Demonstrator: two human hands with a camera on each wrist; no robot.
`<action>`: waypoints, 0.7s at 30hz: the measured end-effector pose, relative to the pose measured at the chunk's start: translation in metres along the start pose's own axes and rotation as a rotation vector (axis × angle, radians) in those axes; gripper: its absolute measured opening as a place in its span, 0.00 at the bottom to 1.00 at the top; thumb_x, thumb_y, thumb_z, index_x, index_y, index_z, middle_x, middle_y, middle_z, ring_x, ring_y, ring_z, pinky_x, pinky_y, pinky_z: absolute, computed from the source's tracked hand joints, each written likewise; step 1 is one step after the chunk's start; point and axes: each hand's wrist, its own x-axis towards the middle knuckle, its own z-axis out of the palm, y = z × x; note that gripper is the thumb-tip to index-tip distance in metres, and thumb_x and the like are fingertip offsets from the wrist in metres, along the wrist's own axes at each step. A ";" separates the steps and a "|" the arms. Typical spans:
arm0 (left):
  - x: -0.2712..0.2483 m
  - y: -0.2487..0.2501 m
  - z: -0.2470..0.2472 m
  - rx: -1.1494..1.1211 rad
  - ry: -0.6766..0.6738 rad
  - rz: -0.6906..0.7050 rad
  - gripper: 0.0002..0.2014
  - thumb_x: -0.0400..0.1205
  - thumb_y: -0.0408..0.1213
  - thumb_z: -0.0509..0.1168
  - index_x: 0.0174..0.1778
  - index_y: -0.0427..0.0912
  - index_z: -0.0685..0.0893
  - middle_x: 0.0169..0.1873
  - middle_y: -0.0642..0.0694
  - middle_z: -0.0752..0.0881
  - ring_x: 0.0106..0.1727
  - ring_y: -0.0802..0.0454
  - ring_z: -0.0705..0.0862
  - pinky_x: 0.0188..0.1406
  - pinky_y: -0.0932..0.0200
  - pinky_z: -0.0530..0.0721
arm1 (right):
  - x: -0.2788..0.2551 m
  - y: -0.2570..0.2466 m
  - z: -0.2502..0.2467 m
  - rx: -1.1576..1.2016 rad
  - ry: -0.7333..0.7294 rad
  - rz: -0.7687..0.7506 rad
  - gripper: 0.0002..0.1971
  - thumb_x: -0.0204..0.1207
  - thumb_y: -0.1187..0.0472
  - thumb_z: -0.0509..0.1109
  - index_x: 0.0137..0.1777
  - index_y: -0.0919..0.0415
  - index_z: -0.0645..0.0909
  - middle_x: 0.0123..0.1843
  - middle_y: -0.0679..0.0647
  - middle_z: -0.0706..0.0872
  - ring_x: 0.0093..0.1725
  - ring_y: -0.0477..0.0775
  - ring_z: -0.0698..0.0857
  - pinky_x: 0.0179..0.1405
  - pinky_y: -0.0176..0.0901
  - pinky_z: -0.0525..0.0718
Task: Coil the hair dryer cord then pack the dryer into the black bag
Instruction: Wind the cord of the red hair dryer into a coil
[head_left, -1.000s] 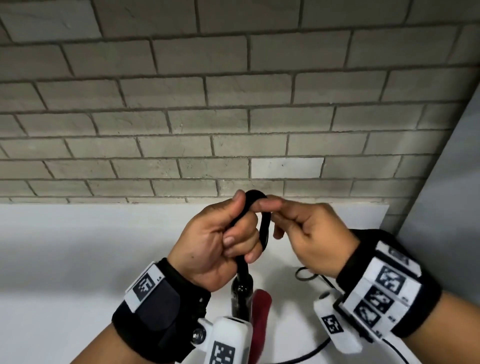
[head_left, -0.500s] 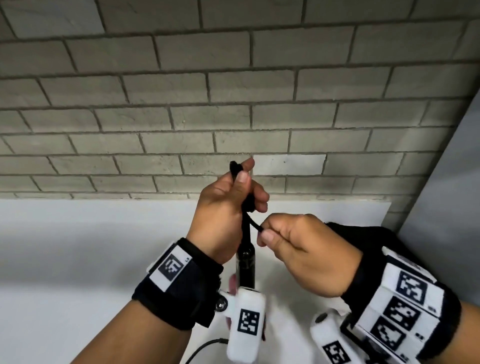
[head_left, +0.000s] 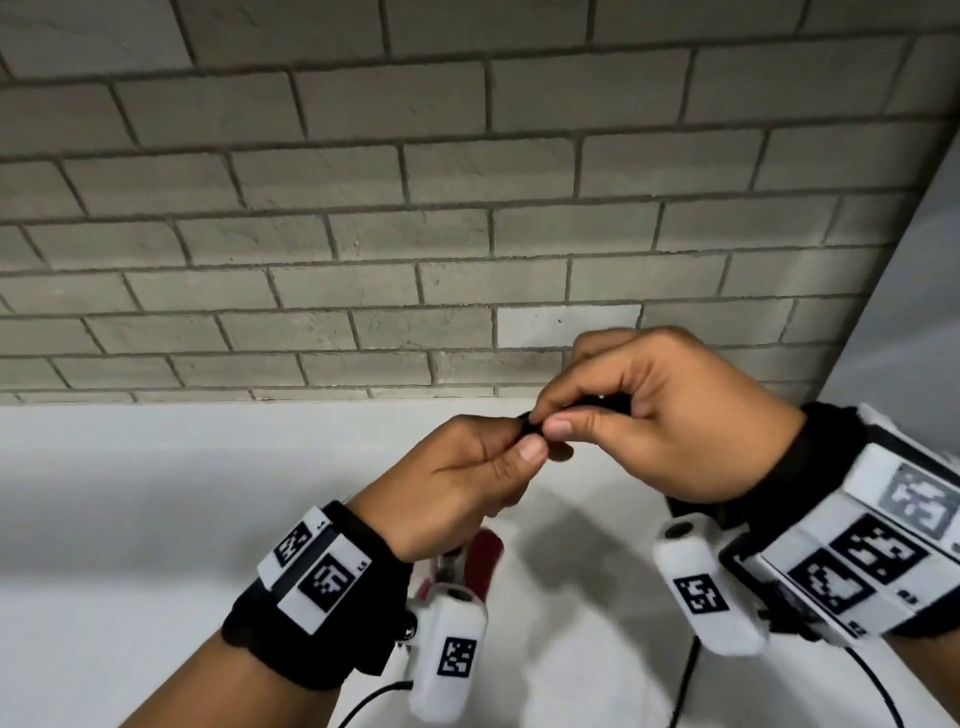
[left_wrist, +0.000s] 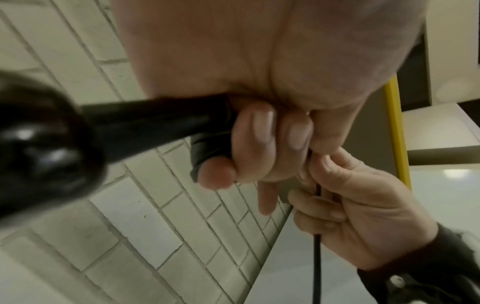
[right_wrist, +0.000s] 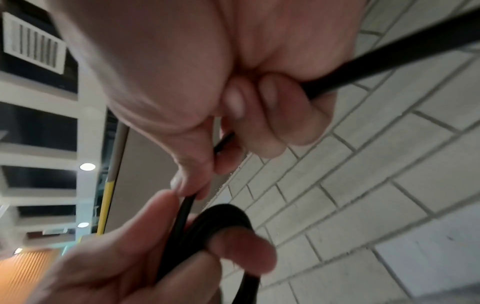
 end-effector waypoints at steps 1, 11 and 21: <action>-0.001 0.001 0.000 -0.004 -0.024 -0.009 0.13 0.83 0.47 0.58 0.39 0.53 0.87 0.24 0.53 0.70 0.27 0.54 0.69 0.29 0.55 0.69 | 0.001 -0.003 -0.001 -0.088 -0.020 -0.043 0.08 0.74 0.52 0.70 0.39 0.51 0.89 0.37 0.45 0.84 0.38 0.46 0.85 0.40 0.50 0.83; -0.006 0.009 -0.006 -0.267 -0.038 -0.032 0.23 0.79 0.45 0.62 0.51 0.23 0.87 0.17 0.53 0.68 0.20 0.54 0.63 0.23 0.63 0.62 | 0.017 0.009 0.008 0.319 -0.281 0.147 0.24 0.77 0.44 0.64 0.22 0.54 0.71 0.20 0.44 0.65 0.21 0.46 0.62 0.24 0.40 0.64; -0.006 0.015 -0.004 -0.638 -0.131 0.040 0.22 0.84 0.42 0.58 0.46 0.22 0.83 0.16 0.48 0.59 0.16 0.54 0.58 0.26 0.52 0.70 | 0.013 0.000 0.044 0.970 -0.199 0.327 0.31 0.75 0.38 0.56 0.16 0.57 0.77 0.15 0.48 0.67 0.17 0.48 0.63 0.18 0.33 0.55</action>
